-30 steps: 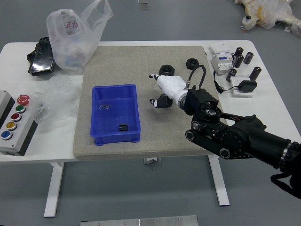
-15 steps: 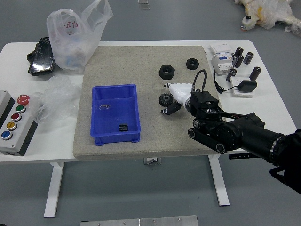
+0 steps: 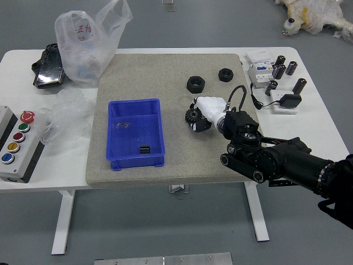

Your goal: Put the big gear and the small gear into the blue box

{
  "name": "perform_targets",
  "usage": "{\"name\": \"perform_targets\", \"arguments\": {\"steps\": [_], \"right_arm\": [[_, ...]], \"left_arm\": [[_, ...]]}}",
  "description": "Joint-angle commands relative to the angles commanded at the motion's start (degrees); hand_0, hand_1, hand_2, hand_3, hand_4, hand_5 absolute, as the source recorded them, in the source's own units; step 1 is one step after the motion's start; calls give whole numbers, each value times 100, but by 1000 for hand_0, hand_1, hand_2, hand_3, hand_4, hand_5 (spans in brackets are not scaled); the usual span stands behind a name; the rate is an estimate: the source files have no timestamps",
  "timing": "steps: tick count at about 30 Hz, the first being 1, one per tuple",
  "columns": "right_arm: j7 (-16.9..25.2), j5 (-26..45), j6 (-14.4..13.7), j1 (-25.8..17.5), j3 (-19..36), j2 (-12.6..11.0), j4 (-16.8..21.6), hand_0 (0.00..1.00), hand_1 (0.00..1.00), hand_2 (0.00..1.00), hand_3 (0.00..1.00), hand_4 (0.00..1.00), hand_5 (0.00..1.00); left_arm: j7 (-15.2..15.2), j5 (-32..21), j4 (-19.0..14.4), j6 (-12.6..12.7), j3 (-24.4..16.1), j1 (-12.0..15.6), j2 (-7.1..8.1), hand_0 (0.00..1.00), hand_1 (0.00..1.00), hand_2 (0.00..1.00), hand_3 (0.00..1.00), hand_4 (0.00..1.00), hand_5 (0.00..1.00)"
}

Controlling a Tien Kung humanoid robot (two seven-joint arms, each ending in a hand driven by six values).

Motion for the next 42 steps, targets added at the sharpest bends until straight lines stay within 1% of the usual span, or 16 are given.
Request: {"name": "perform_targets", "arguments": {"steps": [1,5,8,10,12,13,15,18,19,24,25,30,31,36,37,42], "right_arm": [[-11,-95,-9,-15,100,-39,89,482,493,284,308,118,25],[-128,-621,-46,-119,643,-273,656,482,493,284,308,118,25],[-200,-1017,-78,-207,1026,-349,1188,493,489,284,308,116,28],[-245,-1276,-84,-278,1172,-315,1577,493,489,284,308,116,28],[-290,-1569,-80,-373,1153,-214,1998,493,489,284,308,116,28],[-305,-1683,-79,-424,1113,-153,2138,521,525,434,351,212,2],[-316,-1924,-98,-516,1038,-35,2446,521,525,434,351,212,2],[-370,-2250,-79,-595,952,155,2759,521,525,434,351,212,2],[-400,-2384,-60,-604,917,229,2817,508,624,632,424,242,2],[-485,-2596,96,-561,799,364,2841,508,624,632,424,242,2],[-495,-2601,126,-553,787,372,2839,532,771,848,739,437,212],[-556,-2540,132,-549,708,414,2693,532,771,848,739,437,212],[-565,-2525,129,-553,692,417,2661,568,839,917,927,615,223],[-615,-2452,156,-581,652,399,2539,568,839,917,927,615,223],[-619,-2455,161,-582,665,392,2540,567,839,928,952,687,226],[-618,-2523,169,-589,912,303,2599,567,839,928,952,687,226]], "left_arm": [[1,0,0,2,-2,4,0,762,599,556,716,737,556],[6,1,1,11,-15,28,9,762,599,556,716,737,556],[2,-2,3,14,-13,38,9,761,599,556,715,737,558],[-1,-7,3,14,-7,37,4,761,599,556,715,737,558],[-7,-18,4,14,6,34,-5,761,599,556,715,737,558],[-9,-19,4,14,10,34,-9,761,599,555,715,737,558],[-9,-22,4,15,15,37,-14,761,599,555,715,737,558],[6,0,0,11,-7,51,-11,761,599,555,715,737,558],[14,14,-2,6,-16,55,-10,761,599,555,715,736,557],[24,38,-6,-9,-25,48,0,761,599,555,715,736,557],[24,38,-6,-9,-24,48,2,761,599,556,715,735,556],[41,44,-12,-15,-28,53,-8,761,599,556,715,735,556],[43,44,-13,-16,-28,53,-10,761,598,556,714,735,556],[42,18,-16,-13,-6,48,-20,761,598,556,714,735,556],[41,15,-16,-13,-4,48,-20,761,599,556,713,734,556],[23,-27,-11,-9,39,51,-22,761,599,556,713,734,556]]}}
